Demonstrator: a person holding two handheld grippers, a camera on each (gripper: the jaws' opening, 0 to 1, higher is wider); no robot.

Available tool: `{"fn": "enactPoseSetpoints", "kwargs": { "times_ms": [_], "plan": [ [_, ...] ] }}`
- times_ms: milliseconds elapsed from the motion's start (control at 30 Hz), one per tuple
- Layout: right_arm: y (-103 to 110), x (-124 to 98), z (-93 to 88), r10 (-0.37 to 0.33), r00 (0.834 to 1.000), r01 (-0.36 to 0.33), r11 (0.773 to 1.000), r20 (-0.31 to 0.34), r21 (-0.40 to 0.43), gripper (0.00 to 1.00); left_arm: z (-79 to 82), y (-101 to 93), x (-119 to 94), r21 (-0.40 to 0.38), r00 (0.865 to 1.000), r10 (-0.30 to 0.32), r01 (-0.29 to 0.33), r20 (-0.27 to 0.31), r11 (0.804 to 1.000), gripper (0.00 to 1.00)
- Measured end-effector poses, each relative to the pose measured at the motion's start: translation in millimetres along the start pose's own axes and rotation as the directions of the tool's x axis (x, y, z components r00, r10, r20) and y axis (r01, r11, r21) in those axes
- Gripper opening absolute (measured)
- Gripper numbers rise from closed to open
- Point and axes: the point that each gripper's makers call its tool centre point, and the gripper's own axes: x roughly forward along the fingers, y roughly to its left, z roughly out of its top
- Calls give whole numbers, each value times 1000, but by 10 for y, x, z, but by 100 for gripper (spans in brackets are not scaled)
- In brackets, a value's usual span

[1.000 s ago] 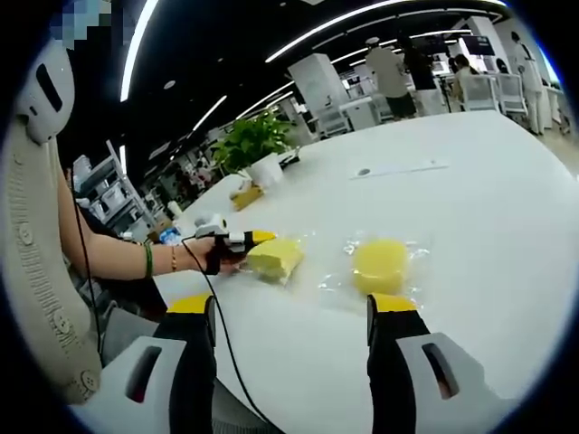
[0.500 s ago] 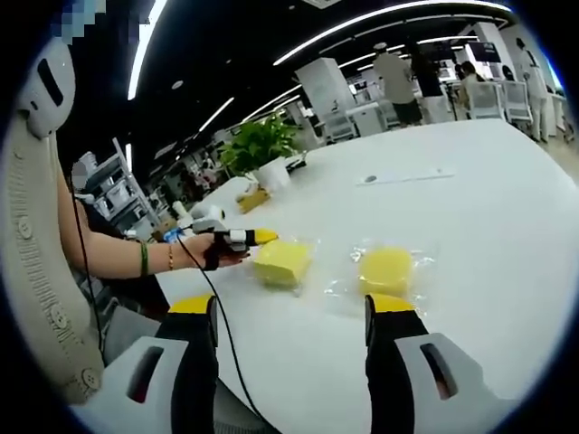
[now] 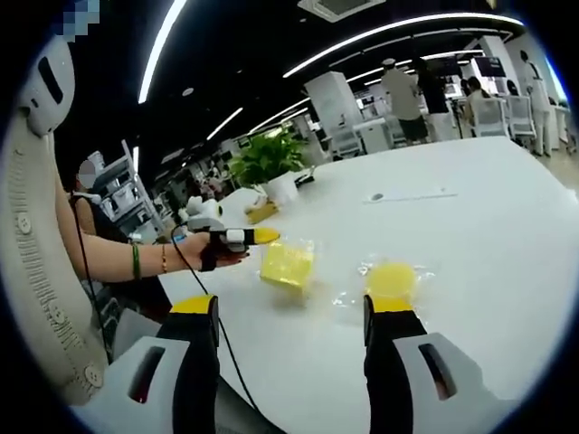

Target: Compare the silicone blocks by pressing each to a similar depth, holding the contact briefly, and releasing to observe deformation and rebound differences across the visible hardness samples.

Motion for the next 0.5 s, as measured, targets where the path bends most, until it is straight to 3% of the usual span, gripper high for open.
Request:
{"fn": "enactPoseSetpoints", "kwargs": {
  "times_ms": [300, 500],
  "plan": [
    [59, -108, 56, 3, 999, -2, 1000, 40, -17, 60, 75, -286, -60, -14, 999, -38, 38, 23, 999, 0],
    [103, -153, 137, 19, 997, -16, 999, 75, -36, 60, 132, -475, -92, 59, 999, -31, 30, 25, 998, 0]
  ]
}}
